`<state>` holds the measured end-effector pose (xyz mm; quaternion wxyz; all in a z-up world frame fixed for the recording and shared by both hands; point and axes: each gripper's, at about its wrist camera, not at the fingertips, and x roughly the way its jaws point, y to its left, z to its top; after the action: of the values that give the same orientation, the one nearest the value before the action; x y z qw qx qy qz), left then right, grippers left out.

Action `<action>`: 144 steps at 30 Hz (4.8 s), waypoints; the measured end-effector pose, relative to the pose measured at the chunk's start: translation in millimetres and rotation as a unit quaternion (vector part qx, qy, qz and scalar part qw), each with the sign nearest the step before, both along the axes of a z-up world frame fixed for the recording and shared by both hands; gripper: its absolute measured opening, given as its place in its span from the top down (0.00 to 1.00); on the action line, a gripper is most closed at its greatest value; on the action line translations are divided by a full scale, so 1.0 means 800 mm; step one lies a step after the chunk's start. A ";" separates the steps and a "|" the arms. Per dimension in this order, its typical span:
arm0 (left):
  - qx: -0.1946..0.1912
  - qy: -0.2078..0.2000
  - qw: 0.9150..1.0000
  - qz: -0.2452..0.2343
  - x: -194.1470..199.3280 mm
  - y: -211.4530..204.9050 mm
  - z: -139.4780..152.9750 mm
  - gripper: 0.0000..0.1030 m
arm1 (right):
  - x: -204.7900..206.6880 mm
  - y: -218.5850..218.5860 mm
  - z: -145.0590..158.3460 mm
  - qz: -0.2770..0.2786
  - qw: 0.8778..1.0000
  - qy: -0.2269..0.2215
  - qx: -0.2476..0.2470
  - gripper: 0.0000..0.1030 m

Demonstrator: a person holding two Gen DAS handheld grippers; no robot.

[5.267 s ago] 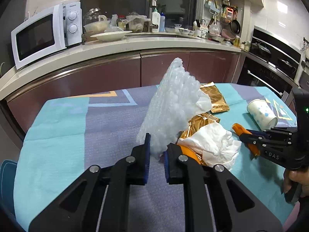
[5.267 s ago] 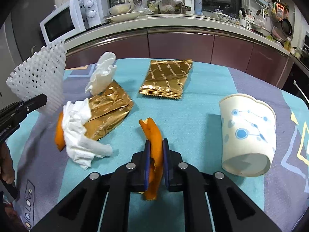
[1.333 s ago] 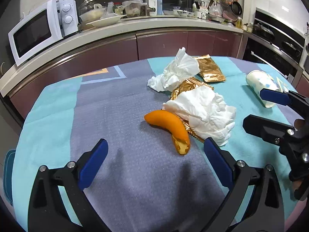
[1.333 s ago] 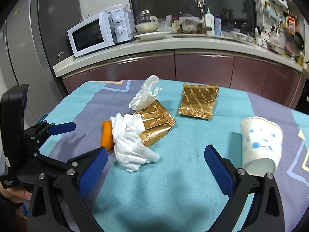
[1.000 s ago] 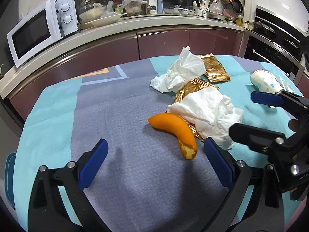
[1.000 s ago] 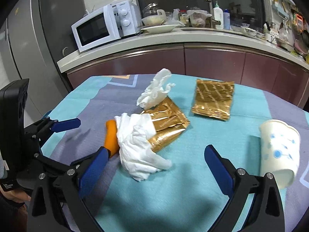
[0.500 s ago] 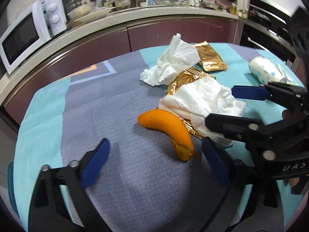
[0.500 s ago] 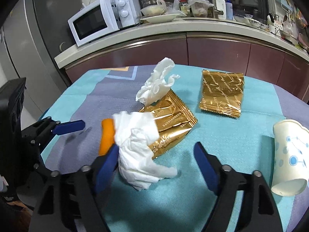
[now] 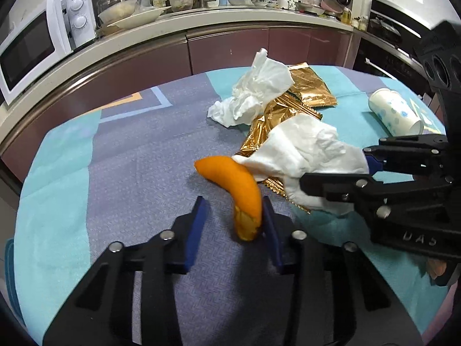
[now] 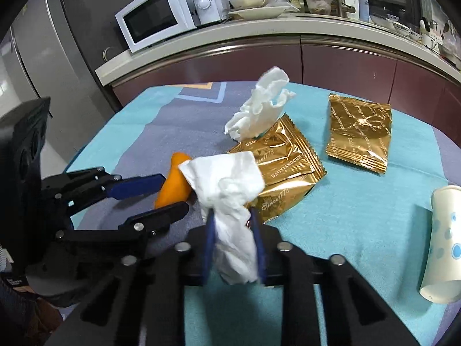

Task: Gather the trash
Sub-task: 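Grasp the orange peel with the left tool while the right tool grasps the white tissue, then carry the orange peel and tissue to the teal bin and release both, then return both tools from the bin to the table, then grasp the gold wrapper with the left tool while the right tool grasps the paper cup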

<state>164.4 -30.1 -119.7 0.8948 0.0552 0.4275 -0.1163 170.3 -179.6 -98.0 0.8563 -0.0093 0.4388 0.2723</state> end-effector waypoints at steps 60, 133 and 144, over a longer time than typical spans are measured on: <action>-0.024 -0.094 0.937 0.337 -0.212 0.553 0.080 0.85 | -0.019 0.546 0.060 0.301 0.953 -0.005 0.012 0.94; 0.001 -0.031 0.999 -0.010 0.025 -0.055 0.031 0.05 | -0.027 -0.206 0.020 -0.303 0.951 -0.062 -0.024 0.06; 0.019 0.007 1.000 -0.022 0.073 -0.063 0.002 0.05 | 0.001 -0.205 0.002 -0.314 0.948 -0.035 -0.033 0.06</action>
<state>223.0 -80.2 -118.3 0.8879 0.0804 0.4343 -0.1284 171.0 -343.3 -96.2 0.9124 0.0919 0.3980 -0.0257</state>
